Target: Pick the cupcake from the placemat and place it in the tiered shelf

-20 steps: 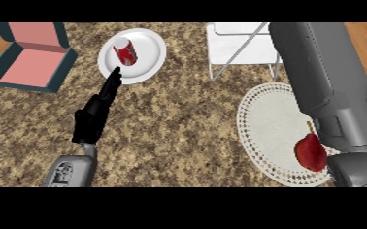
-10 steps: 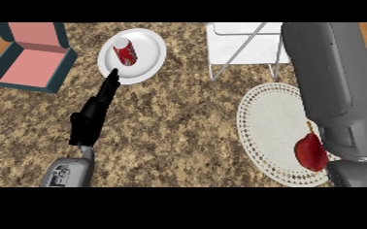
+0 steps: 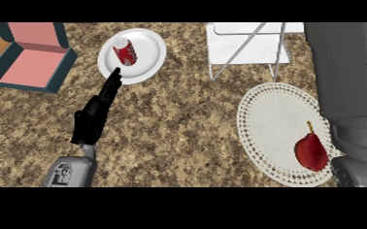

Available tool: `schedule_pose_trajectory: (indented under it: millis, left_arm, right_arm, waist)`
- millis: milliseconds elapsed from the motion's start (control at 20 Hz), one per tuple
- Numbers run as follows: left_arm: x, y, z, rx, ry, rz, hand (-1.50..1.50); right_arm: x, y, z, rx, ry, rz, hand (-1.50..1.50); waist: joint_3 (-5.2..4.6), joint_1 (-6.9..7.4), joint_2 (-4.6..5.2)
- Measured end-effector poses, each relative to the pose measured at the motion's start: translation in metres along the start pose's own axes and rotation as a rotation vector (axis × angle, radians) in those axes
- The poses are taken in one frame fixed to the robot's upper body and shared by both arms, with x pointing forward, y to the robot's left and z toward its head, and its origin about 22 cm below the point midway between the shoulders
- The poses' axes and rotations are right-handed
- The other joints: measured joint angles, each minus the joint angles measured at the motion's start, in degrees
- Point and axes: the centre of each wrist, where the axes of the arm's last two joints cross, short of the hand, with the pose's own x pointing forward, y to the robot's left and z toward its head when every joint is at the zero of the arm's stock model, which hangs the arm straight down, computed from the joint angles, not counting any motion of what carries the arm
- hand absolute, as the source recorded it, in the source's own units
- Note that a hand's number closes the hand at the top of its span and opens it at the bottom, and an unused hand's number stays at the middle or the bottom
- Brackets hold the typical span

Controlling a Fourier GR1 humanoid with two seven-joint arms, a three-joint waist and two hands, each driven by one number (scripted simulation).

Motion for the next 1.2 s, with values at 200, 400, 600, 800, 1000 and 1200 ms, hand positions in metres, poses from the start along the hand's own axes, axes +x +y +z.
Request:
schedule_pose_trajectory:
  millis: [200,400,600,800,1000,1200]
  left_arm:
    - [0.0,0.005,0.004,0.007,-0.003,0.002,0.0]
    - [-0.007,0.005,0.008,0.021,0.003,0.004,0.0]
    - [-0.003,0.008,0.006,0.033,0.006,0.004,0.0]
    - [-0.006,0.009,0.006,0.047,0.016,0.007,0.0]
    - [-0.008,0.016,0.007,0.05,0.023,0.011,0.0]
    - [-0.006,0.017,0.007,0.054,0.02,0.009,0.0]
  right_arm:
    - [0.015,-0.027,-0.017,-0.098,0.037,-0.123,-1.5]
    - [0.016,-0.066,-0.031,-0.172,0.087,-0.168,-1.5]
    - [0.004,-0.108,-0.042,-0.19,0.19,-0.152,-1.5]
    - [-0.015,-0.152,-0.045,-0.157,0.258,-0.094,-1.5]
    - [-0.04,-0.202,-0.04,-0.13,0.276,-0.041,-1.5]
    - [-0.058,-0.254,-0.032,-0.091,0.277,-0.016,-1.5]
  waist:
    - [0.03,-0.14,-0.11]
    - [0.02,-0.96,-0.33]
    - [0.04,-1.79,-0.61]
    - [0.05,-2.65,-0.77]
    - [0.08,-3.03,-0.77]
    - [0.08,-3.04,-0.73]
